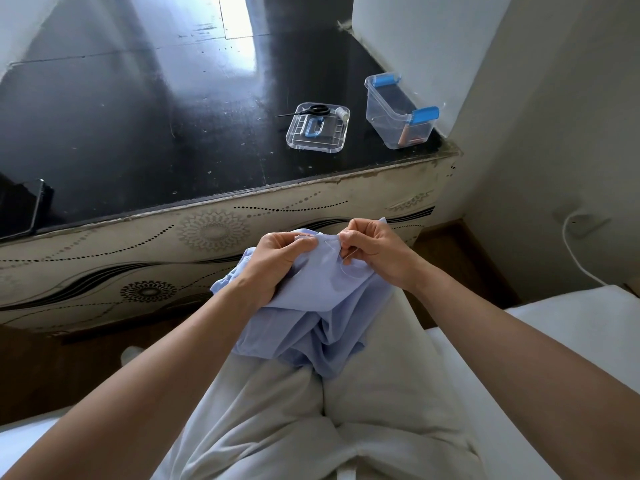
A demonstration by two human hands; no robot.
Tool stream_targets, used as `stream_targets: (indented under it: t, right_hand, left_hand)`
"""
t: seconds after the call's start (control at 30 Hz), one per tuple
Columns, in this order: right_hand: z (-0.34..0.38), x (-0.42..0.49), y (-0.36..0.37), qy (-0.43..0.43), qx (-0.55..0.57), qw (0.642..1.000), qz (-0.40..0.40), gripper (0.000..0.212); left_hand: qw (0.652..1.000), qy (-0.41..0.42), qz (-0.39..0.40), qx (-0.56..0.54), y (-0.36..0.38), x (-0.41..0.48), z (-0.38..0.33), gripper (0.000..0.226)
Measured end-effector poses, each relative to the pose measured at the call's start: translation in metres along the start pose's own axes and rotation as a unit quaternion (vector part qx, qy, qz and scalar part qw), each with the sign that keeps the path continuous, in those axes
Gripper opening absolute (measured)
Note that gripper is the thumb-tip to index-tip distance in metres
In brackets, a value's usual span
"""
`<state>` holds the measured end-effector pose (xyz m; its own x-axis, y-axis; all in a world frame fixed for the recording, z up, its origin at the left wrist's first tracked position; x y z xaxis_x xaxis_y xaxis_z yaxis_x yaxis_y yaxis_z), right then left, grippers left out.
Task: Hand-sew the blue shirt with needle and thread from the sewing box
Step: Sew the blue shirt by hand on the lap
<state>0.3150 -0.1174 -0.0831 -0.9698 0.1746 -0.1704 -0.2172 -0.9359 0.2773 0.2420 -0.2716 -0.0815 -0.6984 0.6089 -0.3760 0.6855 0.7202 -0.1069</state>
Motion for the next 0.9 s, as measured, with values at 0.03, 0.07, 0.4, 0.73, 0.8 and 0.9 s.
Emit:
stream_targets:
  t: [0.03,0.07,0.4,0.73,0.8,0.9]
  right_hand:
    - [0.0001,0.0004,0.0003,-0.003,-0.001,1.000,-0.004,0.013]
    - [0.0001,0.0003,0.0005,-0.005,-0.002,1.000,-0.006,0.012]
    - [0.0018,-0.0043,0.0015,-0.035,-0.043,0.998,-0.020,0.018]
    - [-0.0010,-0.0047,0.0047,-0.016,0.034,0.999,0.005,0.017]
    - [-0.0014,-0.0051,0.0047,-0.012,0.031,0.999,0.014,0.018]
    - [-0.0019,-0.0048,0.0047,-0.012,0.030,0.999,0.023,0.018]
  left_hand:
    - [1.000,-0.001,-0.006,-0.001,-0.0007,0.0001,-0.0001,0.020]
    - [1.000,-0.003,-0.011,0.000,-0.0012,0.0002,0.0000,0.019]
    - [1.000,-0.004,-0.010,0.001,-0.0006,0.0001,0.0001,0.022]
    - [1.000,0.002,0.019,-0.020,-0.0002,0.0002,0.0008,0.023]
    - [0.999,0.002,0.028,-0.019,-0.0006,0.0008,0.0024,0.025]
    - [0.999,0.002,0.036,-0.020,-0.0003,0.0007,0.0022,0.021]
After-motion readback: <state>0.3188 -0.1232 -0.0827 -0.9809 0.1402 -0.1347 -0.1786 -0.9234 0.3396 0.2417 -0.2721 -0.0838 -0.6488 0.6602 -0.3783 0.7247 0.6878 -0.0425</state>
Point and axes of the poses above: each hand's wrist, its own x-axis towards the middle knuckle, its own y-axis out of the palm, z = x × y, the point moved 5 cm from there along x, towards the middle knuckle, and after that the axes turned 13 degrees about x, right-handed, at the moved point
